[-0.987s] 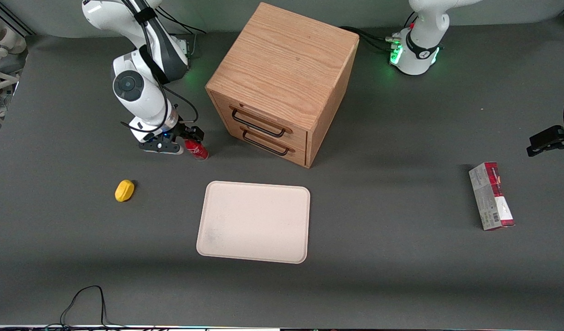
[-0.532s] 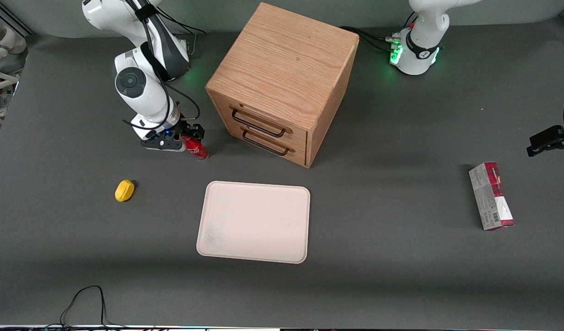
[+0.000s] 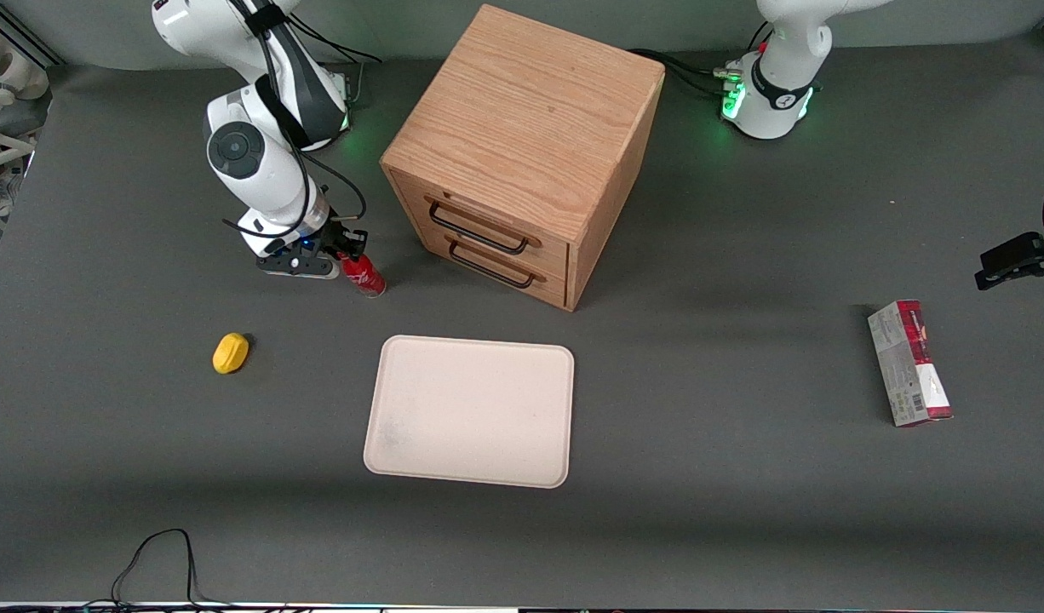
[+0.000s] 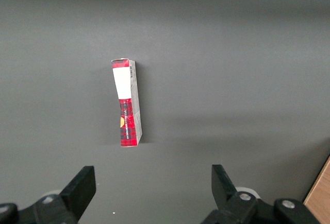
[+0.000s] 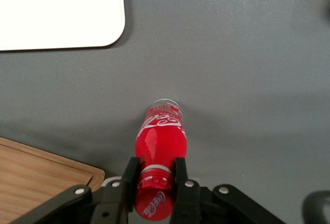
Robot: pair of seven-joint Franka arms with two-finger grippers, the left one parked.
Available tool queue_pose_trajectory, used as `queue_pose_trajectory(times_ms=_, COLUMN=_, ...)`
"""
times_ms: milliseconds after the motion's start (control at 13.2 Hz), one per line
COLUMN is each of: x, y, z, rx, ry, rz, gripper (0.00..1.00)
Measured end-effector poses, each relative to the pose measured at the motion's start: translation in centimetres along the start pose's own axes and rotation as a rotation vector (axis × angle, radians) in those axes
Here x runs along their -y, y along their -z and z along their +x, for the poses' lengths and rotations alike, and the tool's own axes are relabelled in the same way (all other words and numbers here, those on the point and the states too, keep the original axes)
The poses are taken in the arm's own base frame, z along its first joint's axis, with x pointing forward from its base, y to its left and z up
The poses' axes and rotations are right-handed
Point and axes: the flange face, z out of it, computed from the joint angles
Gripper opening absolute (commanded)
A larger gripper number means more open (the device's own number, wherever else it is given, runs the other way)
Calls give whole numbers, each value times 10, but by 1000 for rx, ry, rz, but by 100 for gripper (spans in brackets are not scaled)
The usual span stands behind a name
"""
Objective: Place coke bottle on tray
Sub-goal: 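Close the right gripper on the bottle and lift it, then carry the held bottle over to the cream tray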
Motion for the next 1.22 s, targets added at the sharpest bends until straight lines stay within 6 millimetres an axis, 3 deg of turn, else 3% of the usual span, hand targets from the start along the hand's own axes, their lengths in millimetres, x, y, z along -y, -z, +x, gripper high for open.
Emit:
queue_pose_trajectory(times_ms=228, x=-2, y=6, z=-2, rx=19, ry=-2, rz=-8, gripper=0)
queue_pose_trajectory(times_ms=380, x=-11, y=32, z=11, rx=43, ry=-29, rz=-10, gripper=0)
queue_pose_trajectory(times_ms=684, x=-54, y=138, z=66, rx=107, ry=-61, rz=-8, gripper=0)
queue_pose_trajectory(times_ms=987, x=-78, y=247, z=114, rx=130, ry=-78, rz=7, gripper=0)
queue_pose_trajectory(times_ms=1139, x=-98, y=281, z=137, rx=148, ry=-123, rz=57, gripper=0)
queue_pose_trajectory(times_ms=1215, x=-111, y=288, z=150, rx=144, ry=-144, rz=69, gripper=0)
